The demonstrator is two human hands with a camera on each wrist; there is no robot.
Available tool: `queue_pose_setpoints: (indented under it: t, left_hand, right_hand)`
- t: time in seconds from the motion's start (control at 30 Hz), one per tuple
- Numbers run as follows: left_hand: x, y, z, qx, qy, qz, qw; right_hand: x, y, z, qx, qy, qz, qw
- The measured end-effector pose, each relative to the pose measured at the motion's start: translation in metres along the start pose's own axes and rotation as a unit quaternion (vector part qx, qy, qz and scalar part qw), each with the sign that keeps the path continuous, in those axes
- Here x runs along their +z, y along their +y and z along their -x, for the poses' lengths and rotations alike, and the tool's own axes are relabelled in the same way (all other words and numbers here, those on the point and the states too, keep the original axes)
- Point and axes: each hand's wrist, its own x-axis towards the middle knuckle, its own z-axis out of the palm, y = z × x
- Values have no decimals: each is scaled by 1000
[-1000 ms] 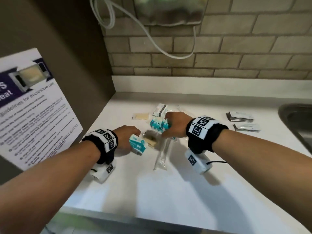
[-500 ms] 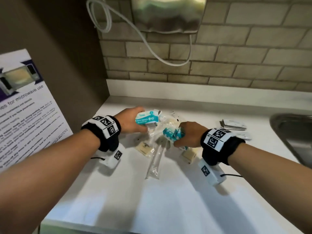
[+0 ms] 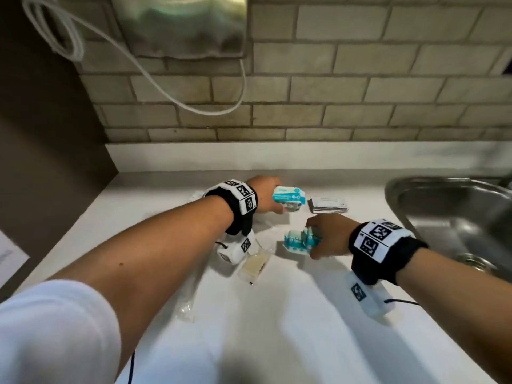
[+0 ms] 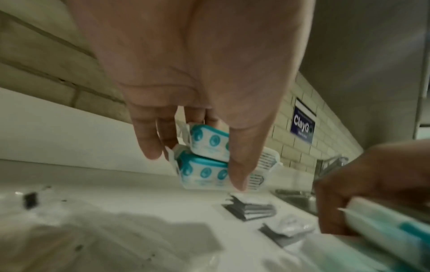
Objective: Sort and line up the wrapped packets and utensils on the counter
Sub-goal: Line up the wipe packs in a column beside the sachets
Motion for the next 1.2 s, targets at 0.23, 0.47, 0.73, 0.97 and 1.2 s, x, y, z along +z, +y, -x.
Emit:
queue_pose_setpoints:
  t: [0.23, 0.47, 0.73, 0.97, 1.2]
  left_hand:
    - [36, 18, -57, -24, -68, -57, 996]
    - [44, 16, -61, -48, -65, -22, 996]
    - [34, -17, 2, -83, 72, 17, 994]
    - [67, -13, 34, -69, -130, -52, 988]
    - [63, -38, 58, -39, -205, -117, 971]
  right_hand:
    - [14, 27, -12, -32, -35, -8, 999]
    - [11, 36, -27, -66, -36, -14, 997]
    - [-7, 27, -27, -51, 40, -80, 995]
    - [-16, 23, -21, -44, 57, -72, 995]
    - [-1, 1, -17, -46, 28, -59, 997]
